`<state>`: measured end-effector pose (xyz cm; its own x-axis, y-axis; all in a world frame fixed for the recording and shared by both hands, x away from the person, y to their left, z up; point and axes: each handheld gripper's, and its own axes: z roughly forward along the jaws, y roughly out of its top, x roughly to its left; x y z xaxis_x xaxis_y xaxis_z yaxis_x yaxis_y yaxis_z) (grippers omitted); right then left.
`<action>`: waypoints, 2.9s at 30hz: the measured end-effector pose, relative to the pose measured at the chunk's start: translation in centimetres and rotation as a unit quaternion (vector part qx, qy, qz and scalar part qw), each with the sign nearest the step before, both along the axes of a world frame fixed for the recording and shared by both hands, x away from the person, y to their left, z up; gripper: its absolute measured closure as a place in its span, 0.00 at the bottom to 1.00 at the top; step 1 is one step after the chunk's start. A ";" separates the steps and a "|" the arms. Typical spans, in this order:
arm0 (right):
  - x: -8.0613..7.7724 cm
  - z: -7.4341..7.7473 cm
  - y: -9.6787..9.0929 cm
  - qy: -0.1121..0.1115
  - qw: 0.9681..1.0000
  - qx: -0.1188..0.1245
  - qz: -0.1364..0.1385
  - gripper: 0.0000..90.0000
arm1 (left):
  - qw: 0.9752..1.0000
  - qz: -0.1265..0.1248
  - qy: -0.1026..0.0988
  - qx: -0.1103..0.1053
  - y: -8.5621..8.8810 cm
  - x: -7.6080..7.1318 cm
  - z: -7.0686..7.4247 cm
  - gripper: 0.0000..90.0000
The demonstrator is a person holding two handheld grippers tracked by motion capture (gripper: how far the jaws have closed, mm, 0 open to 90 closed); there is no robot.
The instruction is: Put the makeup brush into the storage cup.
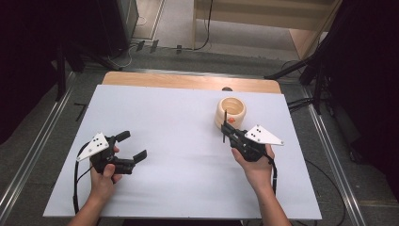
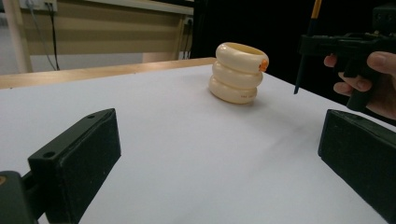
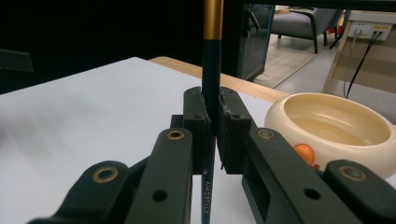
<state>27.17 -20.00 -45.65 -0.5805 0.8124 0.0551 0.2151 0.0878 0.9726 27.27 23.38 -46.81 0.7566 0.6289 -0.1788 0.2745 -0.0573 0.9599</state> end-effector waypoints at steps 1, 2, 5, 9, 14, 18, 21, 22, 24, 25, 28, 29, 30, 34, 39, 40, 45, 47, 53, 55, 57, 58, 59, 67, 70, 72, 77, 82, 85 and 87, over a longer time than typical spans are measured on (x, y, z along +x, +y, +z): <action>0.0 0.1 -0.1 -0.001 1.000 -0.001 -0.001 0.94 | 1.000 0.001 0.001 0.001 0.1 0.0 -0.1 0.00; 0.1 0.1 -0.2 -0.001 1.000 0.001 -0.003 0.94 | 1.000 0.002 0.001 0.003 0.3 -0.1 -0.2 0.00; 0.2 0.3 -0.5 -0.003 1.000 0.005 -0.006 0.94 | 1.000 0.007 0.003 0.005 0.7 -0.3 -0.4 0.00; 0.3 0.5 -0.8 -0.004 1.000 0.010 -0.010 0.94 | 1.000 0.015 0.005 0.006 1.4 -0.5 -0.7 0.00; 0.4 1.0 -1.1 -0.010 1.000 0.013 -0.012 0.94 | 1.000 0.021 0.006 0.008 2.0 -0.7 -0.7 0.00; 0.5 1.4 -1.5 -0.014 1.000 0.017 -0.016 0.94 | 1.000 0.026 0.007 0.009 2.5 -0.8 -0.8 0.00; 0.6 1.6 -1.8 -0.017 0.999 0.020 -0.020 0.94 | 1.000 0.028 0.007 0.011 2.9 -1.0 -0.8 0.00; 0.6 1.7 -1.9 -0.016 0.999 0.021 -0.021 0.94 | 0.999 0.029 0.007 0.010 3.0 -1.0 -0.8 0.00; 0.6 1.7 -2.0 -0.017 0.999 0.023 -0.023 0.94 | 0.999 0.030 0.007 0.011 3.2 -1.1 -0.8 0.00; 0.6 1.7 -2.0 -0.017 0.999 0.023 -0.024 0.94 | 0.999 0.030 0.007 0.011 3.2 -1.1 -0.9 0.00; 0.7 1.8 -2.1 -0.018 0.999 0.025 -0.026 0.94 | 0.999 0.030 0.008 0.011 3.3 -1.1 -0.9 0.00; 0.7 1.9 -2.2 -0.018 0.999 0.026 -0.027 0.94 | 0.999 0.031 0.007 0.012 3.3 -1.1 -0.9 0.00; 0.8 2.0 -2.3 -0.017 0.999 0.027 -0.028 0.94 | 0.999 0.030 0.006 0.013 3.2 -1.2 -0.9 0.00; 0.9 2.3 -2.5 -0.021 0.999 0.032 -0.033 0.94 | 0.999 0.027 0.004 0.019 3.2 -1.4 -1.0 0.00; 1.2 2.5 -2.7 -0.022 0.998 0.039 -0.037 0.94 | 0.999 0.031 0.005 0.023 3.7 -1.7 -1.1 0.00; 1.2 2.5 -2.7 -0.022 0.998 0.040 -0.037 0.94 | 0.999 0.032 0.005 0.022 3.9 -1.7 -1.2 0.00; 1.7 2.6 -2.7 -0.019 0.998 0.046 -0.041 0.94 | 0.999 0.037 0.005 0.020 4.2 -1.7 -1.2 0.00; 1.9 2.7 -2.7 -0.019 0.998 0.049 -0.042 0.94 | 0.999 0.034 0.006 0.020 4.1 -1.6 -1.3 0.00; 2.8 2.9 -2.7 -0.017 0.997 0.051 -0.047 0.94 | 0.999 0.033 0.006 0.021 4.1 -1.6 -1.3 0.00; 3.1 2.9 -2.7 -0.016 0.997 0.051 -0.050 0.94 | 0.999 0.033 0.006 0.020 4.1 -1.6 -1.3 0.00; 3.3 3.0 -2.8 -0.016 0.997 0.052 -0.052 0.94 | 0.999 0.033 0.006 0.020 4.1 -1.6 -1.3 0.00; 3.5 3.0 -2.8 -0.016 0.997 0.053 -0.053 0.94 | 0.999 0.033 0.006 0.021 4.1 -1.6 -1.3 0.00; 3.6 3.1 -2.8 -0.017 0.997 0.052 -0.055 0.94 | 0.999 0.032 0.005 0.022 4.1 -1.6 -1.3 0.00; 4.7 3.2 -2.9 -0.020 0.996 0.050 -0.064 0.94 | 0.999 0.033 0.000 0.029 4.0 -1.7 -1.3 0.00; 4.9 3.5 -2.9 -0.024 0.996 0.053 -0.064 0.94 | 0.999 0.035 -0.001 0.030 4.0 -1.7 -1.2 0.00; 5.0 3.7 -2.8 -0.026 0.996 0.051 -0.067 0.94 | 0.999 0.035 -0.001 0.028 4.1 -1.7 -1.2 0.00; 5.6 3.7 -2.7 -0.027 0.996 0.047 -0.071 0.94 | 0.999 0.034 -0.003 0.027 4.1 -1.7 -1.1 0.00; 6.1 3.5 -2.7 -0.024 0.996 0.046 -0.076 0.94 | 0.999 0.035 -0.003 0.026 4.1 -1.7 -1.1 0.00; 6.3 3.3 -2.8 -0.024 0.995 0.046 -0.080 0.94 | 0.999 0.035 -0.004 0.026 4.1 -1.7 -1.1 0.00; 6.5 3.1 -2.9 -0.024 0.995 0.045 -0.082 0.94 | 0.999 0.037 -0.005 0.027 4.2 -1.7 -1.1 0.00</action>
